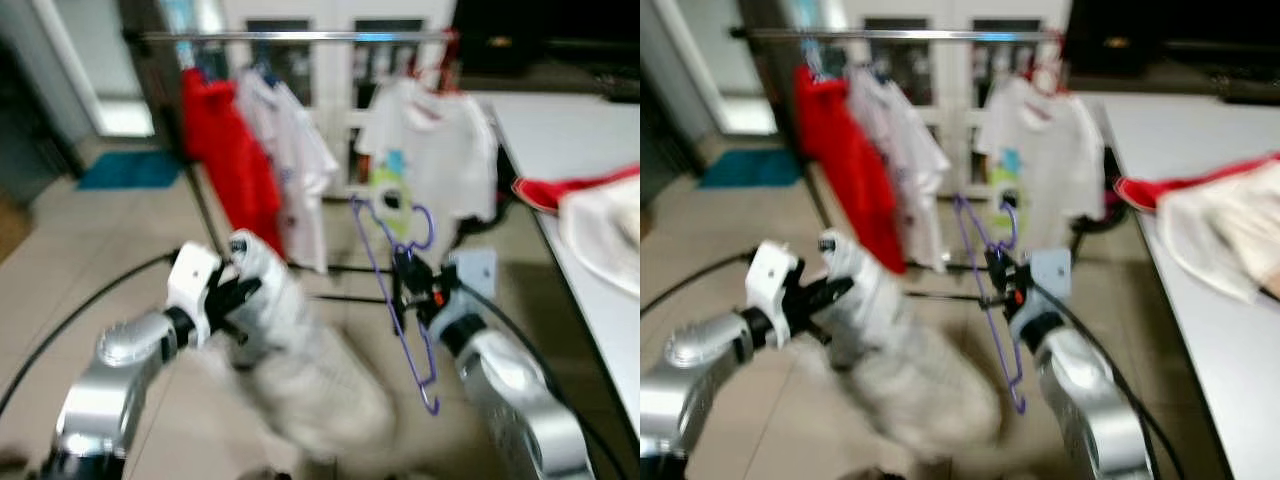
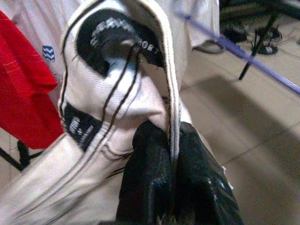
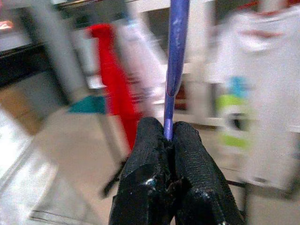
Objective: Hang hanger
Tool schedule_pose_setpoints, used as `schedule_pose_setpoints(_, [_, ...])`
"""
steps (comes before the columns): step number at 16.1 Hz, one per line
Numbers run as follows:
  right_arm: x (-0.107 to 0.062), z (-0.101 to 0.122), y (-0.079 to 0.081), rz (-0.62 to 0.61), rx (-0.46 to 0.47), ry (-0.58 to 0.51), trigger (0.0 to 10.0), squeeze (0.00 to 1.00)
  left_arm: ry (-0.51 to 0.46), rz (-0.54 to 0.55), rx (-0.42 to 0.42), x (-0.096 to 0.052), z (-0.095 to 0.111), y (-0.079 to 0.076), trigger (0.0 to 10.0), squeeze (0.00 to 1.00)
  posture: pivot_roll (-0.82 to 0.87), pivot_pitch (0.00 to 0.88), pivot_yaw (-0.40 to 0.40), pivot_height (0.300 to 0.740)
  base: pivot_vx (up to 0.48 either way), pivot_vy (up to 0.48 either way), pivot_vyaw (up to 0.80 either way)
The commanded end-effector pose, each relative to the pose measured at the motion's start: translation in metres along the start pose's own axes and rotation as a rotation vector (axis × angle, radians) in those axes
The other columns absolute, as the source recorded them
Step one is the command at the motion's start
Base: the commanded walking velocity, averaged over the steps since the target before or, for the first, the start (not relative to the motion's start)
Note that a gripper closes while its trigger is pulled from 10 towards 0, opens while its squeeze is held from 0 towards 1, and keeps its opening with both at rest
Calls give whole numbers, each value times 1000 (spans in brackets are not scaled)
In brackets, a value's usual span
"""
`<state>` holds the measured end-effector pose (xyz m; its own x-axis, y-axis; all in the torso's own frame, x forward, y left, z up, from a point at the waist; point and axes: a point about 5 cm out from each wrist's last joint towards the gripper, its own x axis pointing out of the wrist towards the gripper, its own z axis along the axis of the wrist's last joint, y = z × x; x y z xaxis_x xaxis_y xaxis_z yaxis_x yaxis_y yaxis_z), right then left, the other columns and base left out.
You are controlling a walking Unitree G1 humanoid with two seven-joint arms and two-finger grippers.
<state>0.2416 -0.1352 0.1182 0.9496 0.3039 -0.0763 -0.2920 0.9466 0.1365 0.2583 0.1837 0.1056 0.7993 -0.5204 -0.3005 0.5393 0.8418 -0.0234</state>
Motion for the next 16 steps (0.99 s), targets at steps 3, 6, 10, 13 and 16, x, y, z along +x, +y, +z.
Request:
schedule_pose_setpoints(3, [-16,22,-7,-126,-7,-109,10000,0,-107,164,59,-2,24,-5,10000,0,-89,34,42,740,0,0,-800])
schedule_pose_setpoints(6, [-17,36,-6,-172,-13,-189,10000,0,-272,320,-80,-10,39,-1,10000,0,-94,55,64,740,0,0,-796])
schedule_pose_setpoints(10, [-9,49,-7,-257,-165,-262,10000,0,-217,327,-2,-4,42,-4,10000,0,-88,75,52,740,0,0,-797])
schedule_pose_setpoints(13, [-4,44,-7,-269,-87,-230,10000,0,-220,242,63,-2,48,-13,10000,0,-69,55,27,740,0,0,-800])
schedule_pose_setpoints(16, [3,38,-6,-229,8,-139,10000,0,-202,253,70,11,47,-11,10000,0,-83,68,42,740,0,0,-800])
